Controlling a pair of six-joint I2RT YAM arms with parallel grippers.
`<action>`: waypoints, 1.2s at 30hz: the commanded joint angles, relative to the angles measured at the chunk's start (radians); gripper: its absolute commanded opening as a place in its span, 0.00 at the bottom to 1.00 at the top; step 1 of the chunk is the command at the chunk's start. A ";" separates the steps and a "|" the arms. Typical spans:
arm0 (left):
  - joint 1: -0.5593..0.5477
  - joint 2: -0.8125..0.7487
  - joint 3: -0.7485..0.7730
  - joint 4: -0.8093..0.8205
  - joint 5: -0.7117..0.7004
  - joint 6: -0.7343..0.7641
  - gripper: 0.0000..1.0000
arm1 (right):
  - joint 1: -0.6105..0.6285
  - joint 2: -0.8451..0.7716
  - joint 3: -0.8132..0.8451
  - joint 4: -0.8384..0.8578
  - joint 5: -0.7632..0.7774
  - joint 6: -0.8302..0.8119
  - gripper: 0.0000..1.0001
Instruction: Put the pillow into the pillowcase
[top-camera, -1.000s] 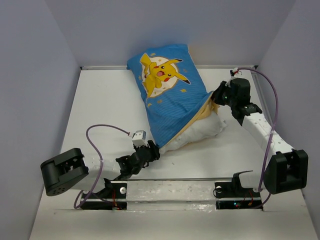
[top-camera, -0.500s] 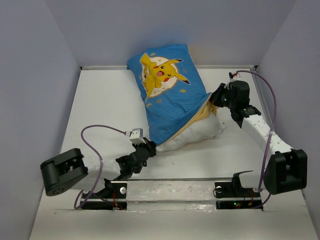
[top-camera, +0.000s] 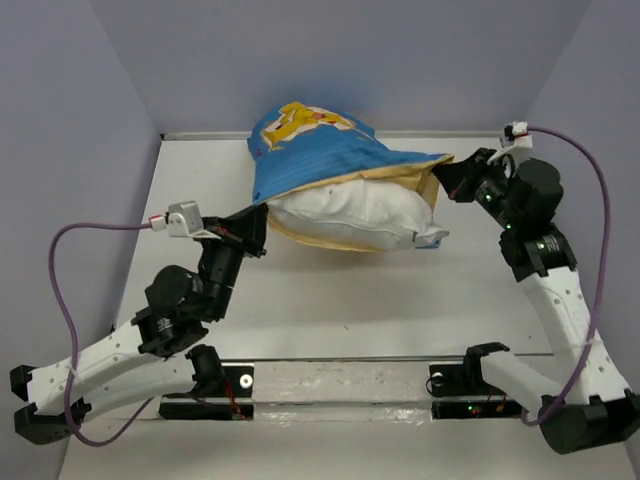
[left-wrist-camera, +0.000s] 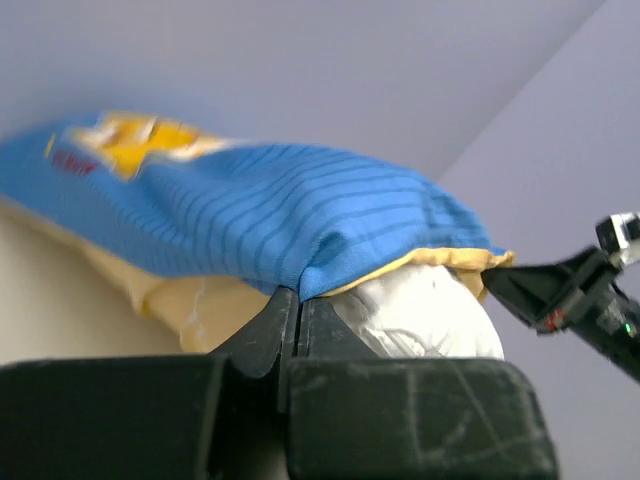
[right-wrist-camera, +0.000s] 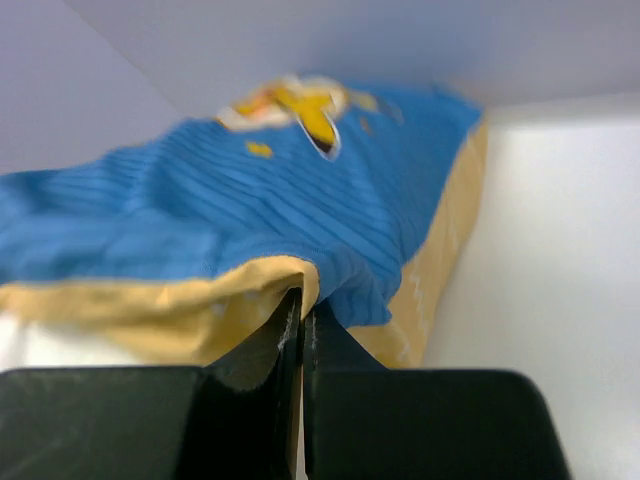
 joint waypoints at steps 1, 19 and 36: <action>-0.003 0.107 0.437 0.093 0.076 0.333 0.00 | 0.003 -0.087 0.361 0.013 -0.032 -0.004 0.00; -0.003 0.567 1.555 -0.293 0.294 0.564 0.00 | 0.003 0.122 1.117 -0.083 0.013 -0.014 0.00; 0.001 0.505 1.031 0.104 0.011 0.840 0.00 | 0.003 0.200 0.884 -0.047 0.074 -0.008 0.00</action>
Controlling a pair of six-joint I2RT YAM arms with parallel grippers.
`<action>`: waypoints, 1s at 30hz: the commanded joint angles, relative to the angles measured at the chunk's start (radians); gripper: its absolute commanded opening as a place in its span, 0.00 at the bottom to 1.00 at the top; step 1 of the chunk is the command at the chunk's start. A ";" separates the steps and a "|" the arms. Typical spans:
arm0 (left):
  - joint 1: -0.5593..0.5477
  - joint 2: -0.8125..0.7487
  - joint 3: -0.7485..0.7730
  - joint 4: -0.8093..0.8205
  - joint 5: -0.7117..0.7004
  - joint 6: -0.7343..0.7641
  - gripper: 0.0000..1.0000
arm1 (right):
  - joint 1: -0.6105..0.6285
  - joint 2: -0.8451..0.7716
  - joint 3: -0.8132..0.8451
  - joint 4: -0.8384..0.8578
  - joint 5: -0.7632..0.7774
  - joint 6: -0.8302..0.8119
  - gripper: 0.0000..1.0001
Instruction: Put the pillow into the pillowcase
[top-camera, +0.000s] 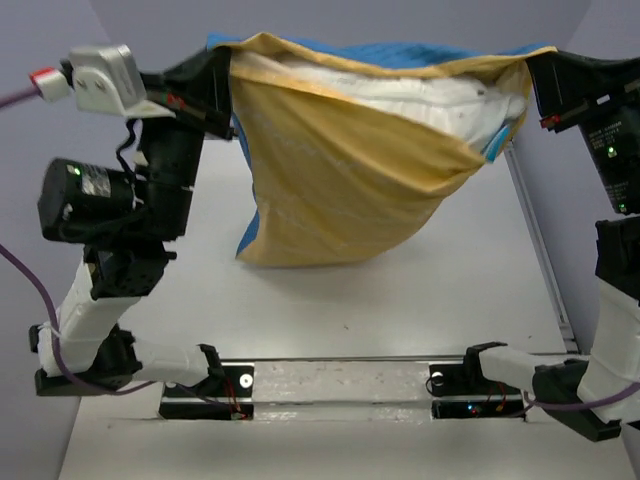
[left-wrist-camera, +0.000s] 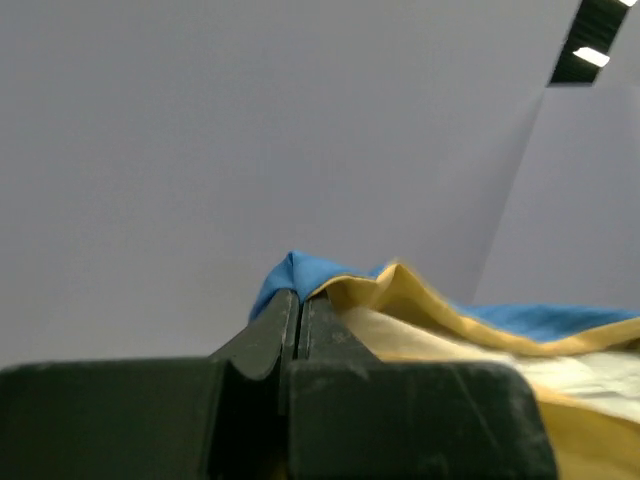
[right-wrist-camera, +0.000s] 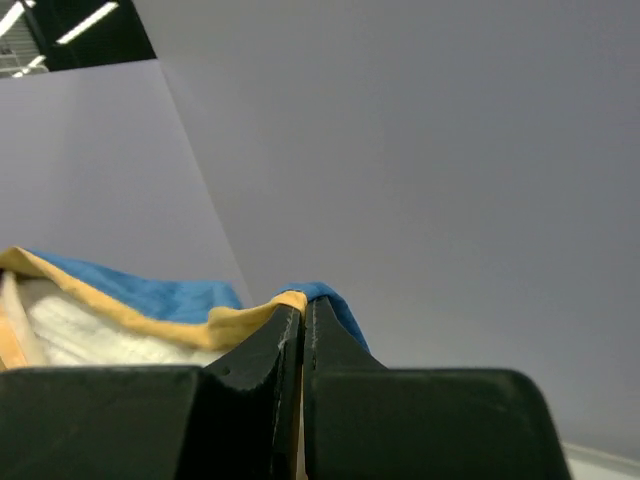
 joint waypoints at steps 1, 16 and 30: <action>0.025 -0.208 -0.490 0.460 -0.156 0.160 0.00 | -0.002 0.047 -0.255 0.178 -0.012 0.026 0.00; 0.087 -0.085 0.021 0.181 0.009 0.097 0.00 | -0.002 0.364 0.727 -0.264 0.235 -0.176 0.00; 0.087 -0.212 -0.343 0.404 -0.057 0.183 0.00 | -0.002 0.308 0.088 0.216 -0.012 0.012 0.00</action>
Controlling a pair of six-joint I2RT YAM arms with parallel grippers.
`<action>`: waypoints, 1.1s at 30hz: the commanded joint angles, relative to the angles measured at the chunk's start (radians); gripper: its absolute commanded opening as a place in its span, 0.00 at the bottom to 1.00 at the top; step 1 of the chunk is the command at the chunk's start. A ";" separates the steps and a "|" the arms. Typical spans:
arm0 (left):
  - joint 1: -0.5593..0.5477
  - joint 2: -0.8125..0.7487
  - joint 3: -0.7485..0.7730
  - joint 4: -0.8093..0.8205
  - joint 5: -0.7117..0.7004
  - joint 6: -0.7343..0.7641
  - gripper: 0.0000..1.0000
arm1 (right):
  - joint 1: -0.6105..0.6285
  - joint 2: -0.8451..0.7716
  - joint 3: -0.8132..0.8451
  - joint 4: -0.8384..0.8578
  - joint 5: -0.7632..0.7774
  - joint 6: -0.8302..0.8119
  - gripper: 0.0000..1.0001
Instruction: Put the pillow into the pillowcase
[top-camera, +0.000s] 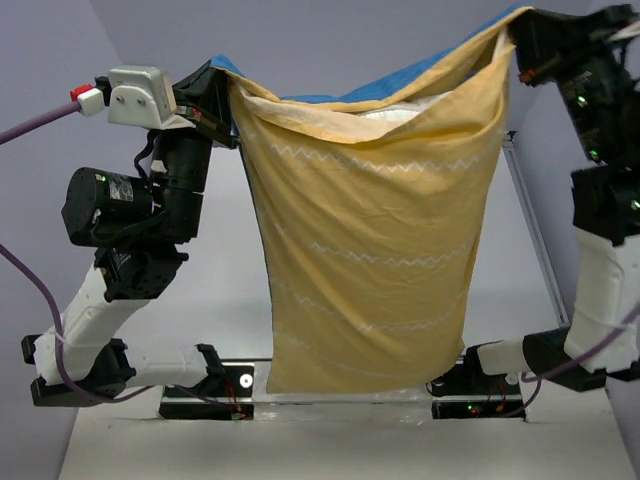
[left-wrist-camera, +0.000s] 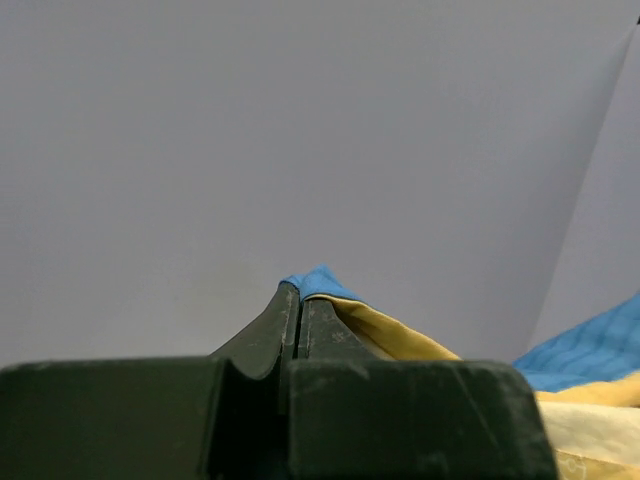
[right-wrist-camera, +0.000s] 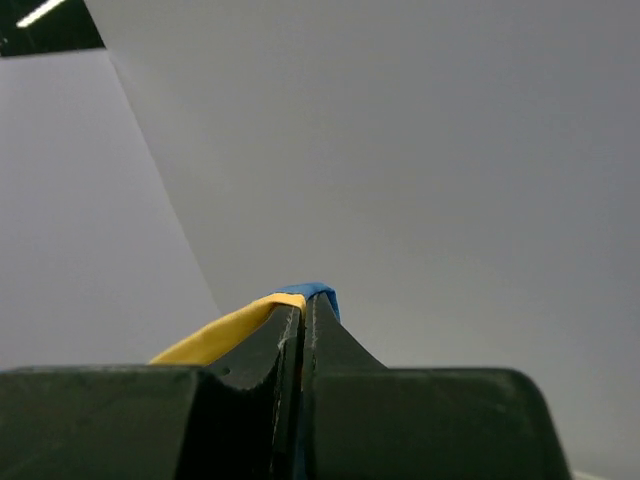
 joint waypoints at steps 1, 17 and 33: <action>0.012 -0.068 -0.030 0.261 -0.052 0.082 0.00 | -0.011 0.169 -0.049 0.193 -0.060 0.125 0.00; 0.011 -0.006 0.142 0.056 0.087 0.011 0.00 | 0.074 0.490 0.295 0.377 -0.365 0.205 0.00; -0.463 0.004 -0.890 0.410 -0.025 -0.300 0.00 | -0.029 0.644 -0.146 0.146 -0.606 0.092 0.00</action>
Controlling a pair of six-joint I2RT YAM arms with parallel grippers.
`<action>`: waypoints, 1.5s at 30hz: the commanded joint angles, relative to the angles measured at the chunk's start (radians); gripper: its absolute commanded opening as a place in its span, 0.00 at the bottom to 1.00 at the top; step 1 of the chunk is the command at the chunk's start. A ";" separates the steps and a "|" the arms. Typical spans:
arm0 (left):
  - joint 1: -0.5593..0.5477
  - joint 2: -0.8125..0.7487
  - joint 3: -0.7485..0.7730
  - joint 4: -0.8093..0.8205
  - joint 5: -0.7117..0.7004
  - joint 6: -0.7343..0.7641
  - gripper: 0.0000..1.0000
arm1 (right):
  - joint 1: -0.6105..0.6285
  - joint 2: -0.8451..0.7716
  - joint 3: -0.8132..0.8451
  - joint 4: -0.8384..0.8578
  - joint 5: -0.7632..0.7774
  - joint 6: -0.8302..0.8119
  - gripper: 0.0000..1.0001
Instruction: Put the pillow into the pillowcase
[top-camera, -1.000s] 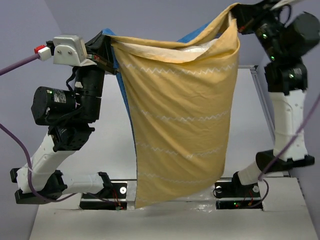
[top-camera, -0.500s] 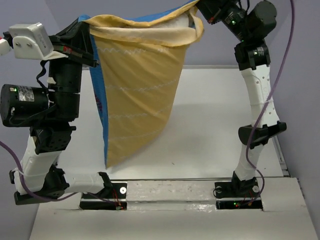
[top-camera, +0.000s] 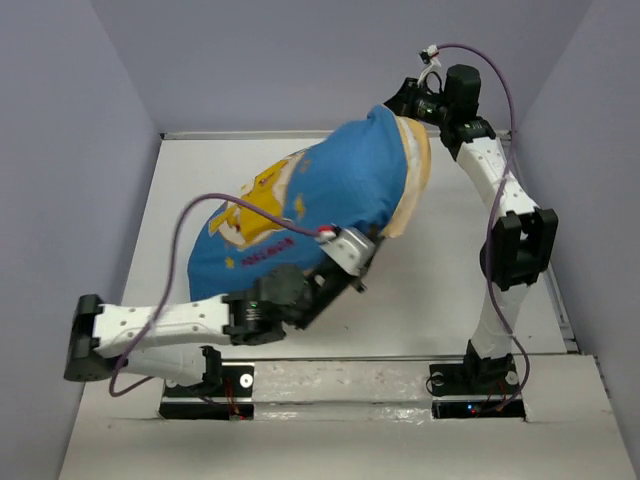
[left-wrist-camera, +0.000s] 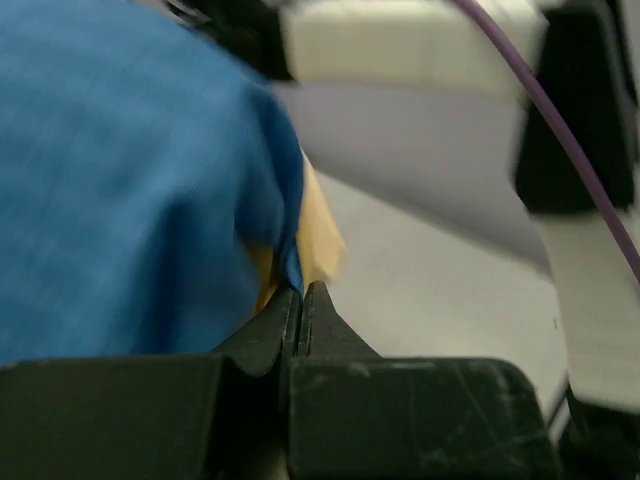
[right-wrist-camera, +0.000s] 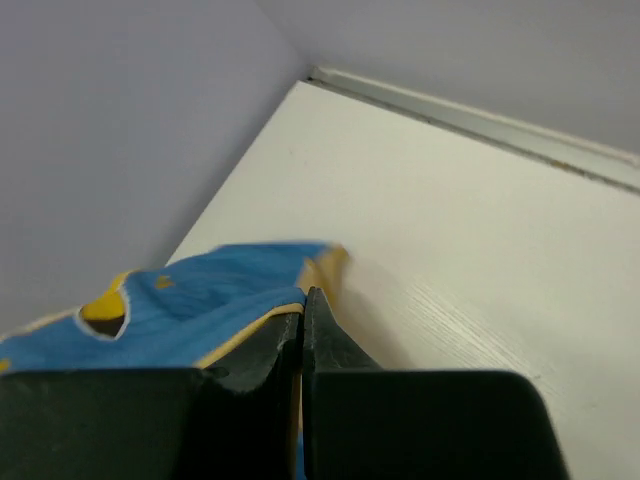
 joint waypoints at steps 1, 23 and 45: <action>-0.143 0.071 -0.094 0.157 -0.096 -0.110 0.00 | -0.035 0.117 0.310 -0.171 -0.053 0.021 0.00; -0.080 -0.100 -0.418 0.108 -0.073 -0.503 0.29 | -0.046 -0.470 -0.725 -0.045 0.963 -0.049 0.00; 0.048 0.172 -0.027 0.037 0.065 -0.446 0.93 | -0.288 -0.396 -0.488 -0.125 0.784 -0.037 0.93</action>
